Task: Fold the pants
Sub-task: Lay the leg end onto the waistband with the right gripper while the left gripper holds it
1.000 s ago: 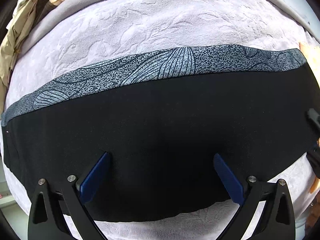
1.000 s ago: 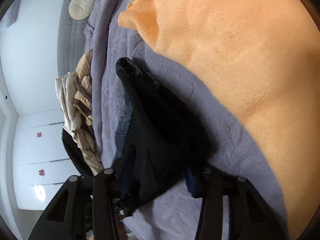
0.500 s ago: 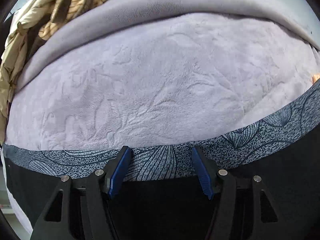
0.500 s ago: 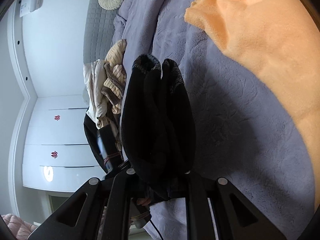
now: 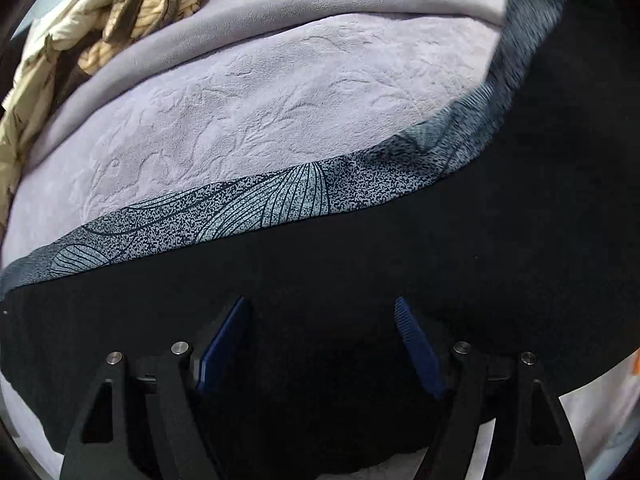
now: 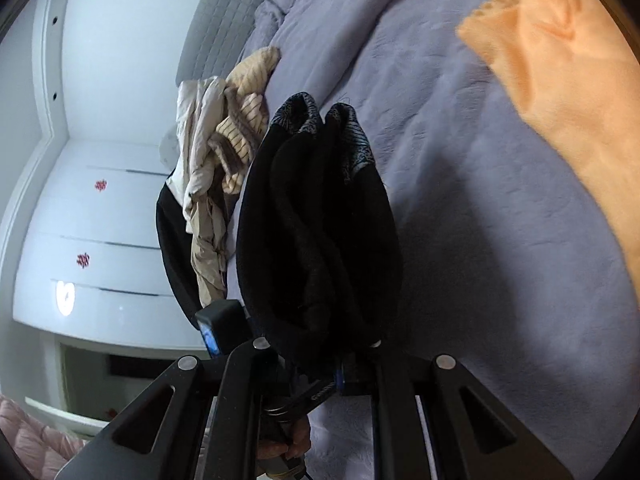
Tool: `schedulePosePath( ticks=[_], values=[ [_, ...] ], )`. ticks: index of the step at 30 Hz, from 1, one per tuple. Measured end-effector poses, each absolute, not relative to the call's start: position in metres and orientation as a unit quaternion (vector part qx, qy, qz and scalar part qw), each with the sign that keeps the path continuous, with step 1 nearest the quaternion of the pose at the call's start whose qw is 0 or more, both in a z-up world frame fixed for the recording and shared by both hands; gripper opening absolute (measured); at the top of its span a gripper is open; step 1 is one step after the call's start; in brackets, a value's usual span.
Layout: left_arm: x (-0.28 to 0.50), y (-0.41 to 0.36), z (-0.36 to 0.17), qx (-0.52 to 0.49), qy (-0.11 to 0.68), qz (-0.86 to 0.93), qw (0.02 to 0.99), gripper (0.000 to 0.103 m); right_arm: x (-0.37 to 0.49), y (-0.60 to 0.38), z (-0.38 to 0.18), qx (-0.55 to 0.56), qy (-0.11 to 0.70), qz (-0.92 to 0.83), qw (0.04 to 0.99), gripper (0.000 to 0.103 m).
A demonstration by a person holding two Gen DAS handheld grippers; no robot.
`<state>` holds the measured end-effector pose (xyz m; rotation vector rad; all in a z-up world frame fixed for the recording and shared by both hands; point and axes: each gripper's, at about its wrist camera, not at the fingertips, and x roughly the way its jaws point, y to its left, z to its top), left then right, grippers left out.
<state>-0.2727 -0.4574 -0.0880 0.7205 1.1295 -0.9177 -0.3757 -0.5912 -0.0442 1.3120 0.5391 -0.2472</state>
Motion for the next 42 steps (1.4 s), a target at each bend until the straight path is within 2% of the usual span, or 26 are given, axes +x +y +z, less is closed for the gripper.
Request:
schedulePosePath(
  ticks=[2,9,17,20,23,26,29,32,34,40,41,42],
  values=[
    [-0.254,-0.443,-0.075,0.314,0.523,-0.416,0.674,0.076,-0.363,-0.58,-0.026,0.579,0.252,-0.115,0.767,0.013],
    [-0.166,-0.352,-0.024,0.293,0.501,-0.379,0.72,0.076,-0.27,-0.505,0.025,0.441,0.351,-0.145,0.813,0.014],
    [-0.063,-0.242,-0.036,0.291,0.529,-0.283,0.745,0.076,-0.123,-0.37,-0.043,0.275,0.512,-0.183,0.793,0.016],
    [-0.045,-0.223,-0.041,0.288,0.546,-0.266,0.741,0.076,-0.087,-0.322,-0.068,0.163,0.577,-0.207,0.773,0.03],
    [-0.04,-0.197,-0.036,0.28,0.558,-0.27,0.733,0.076,-0.079,-0.294,-0.057,0.085,0.592,-0.22,0.771,0.045],
    [-0.032,-0.193,-0.027,0.262,0.568,-0.294,0.722,0.076,-0.1,-0.299,-0.027,0.155,0.56,-0.188,0.792,0.053],
    [-0.05,-0.223,-0.017,0.219,0.594,-0.345,0.693,0.076,-0.152,-0.342,-0.023,0.362,0.489,-0.169,0.775,0.056],
    [-0.066,-0.242,-0.013,0.184,0.618,-0.403,0.65,0.077,-0.203,-0.384,-0.058,0.562,0.403,-0.157,0.705,0.056],
    [-0.09,-0.258,-0.012,0.185,0.633,-0.42,0.623,0.086,-0.224,-0.398,-0.078,0.619,0.366,-0.161,0.676,0.056],
    [-0.119,-0.287,-0.044,0.227,0.64,-0.416,0.604,0.085,-0.254,-0.406,-0.117,0.722,0.273,-0.152,0.617,0.056],
    [-0.117,-0.288,-0.05,0.232,0.639,-0.414,0.605,0.073,-0.254,-0.406,-0.124,0.734,0.268,-0.153,0.605,0.054],
    [-0.117,-0.29,-0.057,0.235,0.641,-0.416,0.601,0.066,-0.254,-0.404,-0.133,0.748,0.263,-0.154,0.589,0.029]
  ],
)
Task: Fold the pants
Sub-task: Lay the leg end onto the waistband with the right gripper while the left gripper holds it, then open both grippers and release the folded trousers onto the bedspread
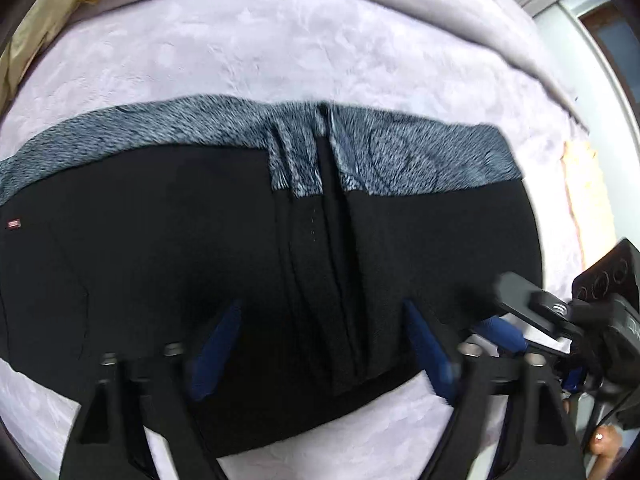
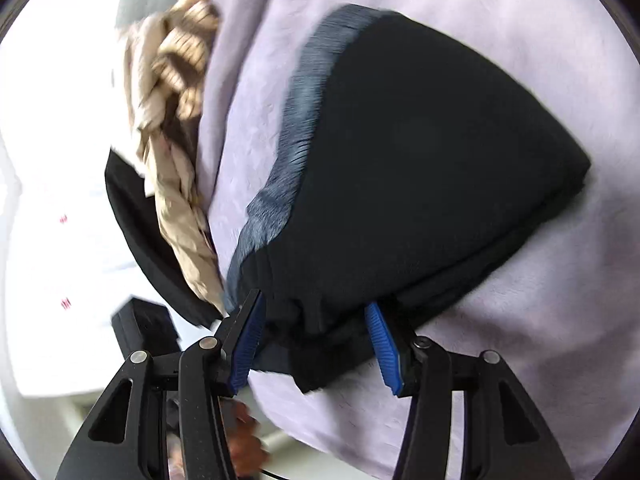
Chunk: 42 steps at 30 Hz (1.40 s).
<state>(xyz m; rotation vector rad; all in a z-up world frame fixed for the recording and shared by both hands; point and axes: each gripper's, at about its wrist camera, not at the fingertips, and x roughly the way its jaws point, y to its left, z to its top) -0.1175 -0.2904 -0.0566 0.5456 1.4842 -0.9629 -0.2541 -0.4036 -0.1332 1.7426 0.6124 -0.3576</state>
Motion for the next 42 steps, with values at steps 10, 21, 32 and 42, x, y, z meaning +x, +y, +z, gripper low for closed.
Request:
schedulePosePath(
  ticks=[10,21,32,42],
  values=[
    [-0.124,-0.284,-0.047,0.286,0.578,-0.394,0.655,0.071,-0.226,-0.396,-0.13,0.7,0.335,-0.147,0.613,0.004],
    [-0.116,-0.287,0.003,0.258,0.552,-0.381,0.695,0.072,-0.235,-0.445,-0.04,0.546,0.405,-0.094,0.728,0.043],
    [-0.122,-0.359,-0.033,0.288,0.537,-0.397,0.686,0.073,-0.247,-0.573,-0.147,0.63,0.378,-0.114,0.669,0.035],
    [-0.107,-0.333,-0.058,0.288,0.57,-0.35,0.685,0.088,-0.212,-0.554,-0.123,0.501,0.482,-0.158,0.701,0.036]
  ],
)
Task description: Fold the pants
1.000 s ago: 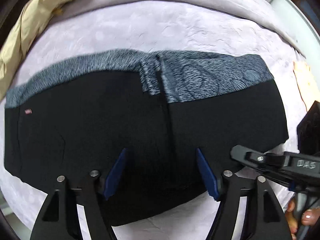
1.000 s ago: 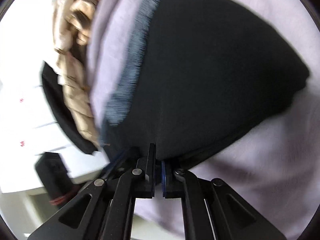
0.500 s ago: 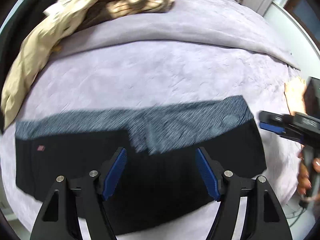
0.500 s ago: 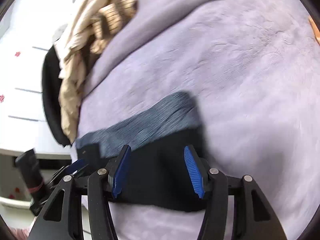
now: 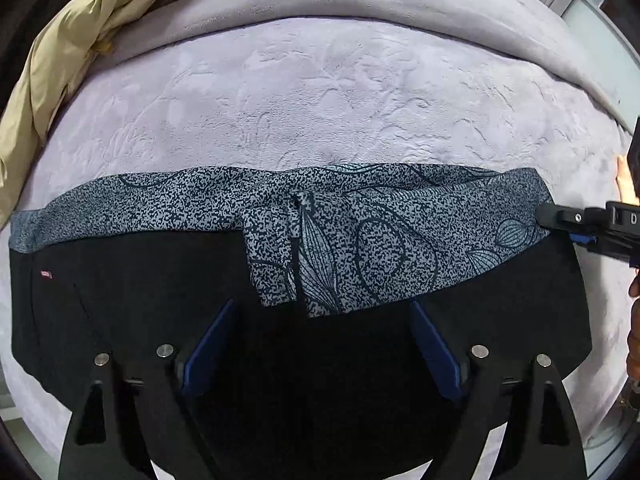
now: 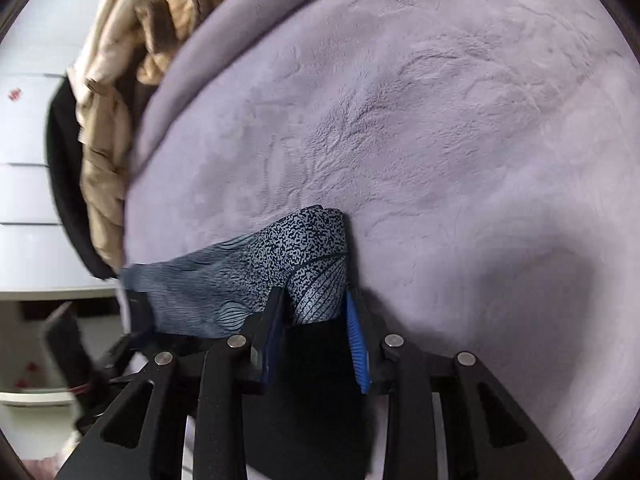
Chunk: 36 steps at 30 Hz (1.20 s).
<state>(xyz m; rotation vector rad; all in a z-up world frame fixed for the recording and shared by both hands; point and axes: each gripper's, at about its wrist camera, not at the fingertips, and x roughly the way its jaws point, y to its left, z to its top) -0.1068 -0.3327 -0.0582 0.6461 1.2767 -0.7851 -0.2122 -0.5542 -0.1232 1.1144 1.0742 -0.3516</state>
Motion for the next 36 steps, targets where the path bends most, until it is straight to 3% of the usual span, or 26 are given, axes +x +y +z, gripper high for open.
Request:
schedulePosePath(
  ticks=[5,7,8,11,14,21,36],
  values=[
    [-0.11,-0.327,-0.05,0.296,0.574,-0.337,0.685,0.088,-0.209,-0.536,-0.092,0.439,0.509,-0.184,0.717,0.041],
    [-0.115,-0.318,-0.048,0.295,0.576,-0.333,0.686,0.09,-0.201,-0.525,-0.08,0.426,0.518,-0.19,0.717,0.05],
    [-0.116,-0.312,-0.042,0.295,0.577,-0.329,0.687,0.103,-0.204,-0.52,-0.075,0.424,0.522,-0.191,0.715,0.052],
    [-0.123,-0.298,-0.031,0.299,0.576,-0.32,0.69,0.103,-0.213,-0.506,-0.06,0.426,0.524,-0.187,0.714,0.061],
    [-0.13,-0.284,-0.02,0.297,0.581,-0.31,0.691,0.103,-0.221,-0.49,-0.047,0.419,0.532,-0.186,0.712,0.078],
    [-0.145,-0.252,0.016,0.279,0.591,-0.281,0.703,0.103,-0.223,-0.45,-0.022,0.369,0.563,-0.176,0.718,0.093],
    [-0.182,-0.207,0.052,0.243,0.599,-0.196,0.737,0.103,-0.226,-0.406,-0.009,0.328,0.598,-0.116,0.722,0.093]
  ],
)
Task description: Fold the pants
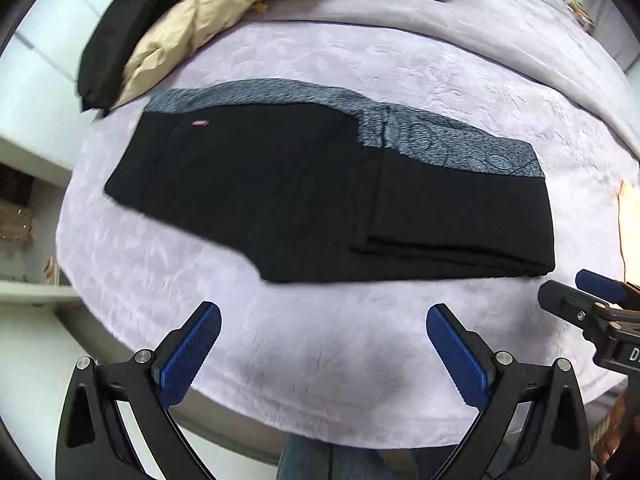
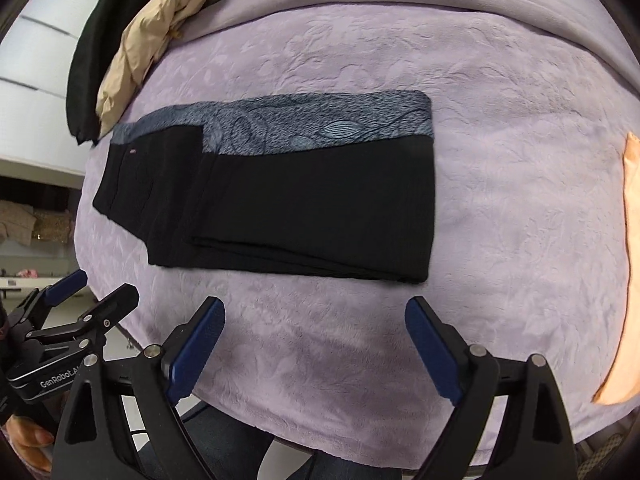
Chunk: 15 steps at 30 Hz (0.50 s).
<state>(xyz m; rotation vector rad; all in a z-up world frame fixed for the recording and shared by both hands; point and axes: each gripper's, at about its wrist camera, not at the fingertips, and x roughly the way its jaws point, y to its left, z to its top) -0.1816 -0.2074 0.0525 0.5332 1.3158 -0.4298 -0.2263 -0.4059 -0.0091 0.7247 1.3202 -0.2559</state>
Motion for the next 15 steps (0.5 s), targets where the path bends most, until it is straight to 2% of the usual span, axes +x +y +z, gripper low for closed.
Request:
schedulePosePath(
  ticks=[6,13,15],
  values=[
    [-0.181,-0.187,0.057,0.232,0.6,-0.186,0.743,0.103,-0.217,-0.398,-0.009,0.316,0.598,-0.104,0.729,0.093],
    [-0.142,-0.164,0.064,0.193,0.587,-0.247,0.747,0.103,-0.203,-0.386,-0.004,0.339,0.573,-0.129,0.735,0.094],
    [-0.126,-0.153,0.067,0.183,0.577,-0.269,0.749,0.103,-0.195,-0.379,-0.003,0.356,0.556,-0.139,0.738,0.097]
  ],
)
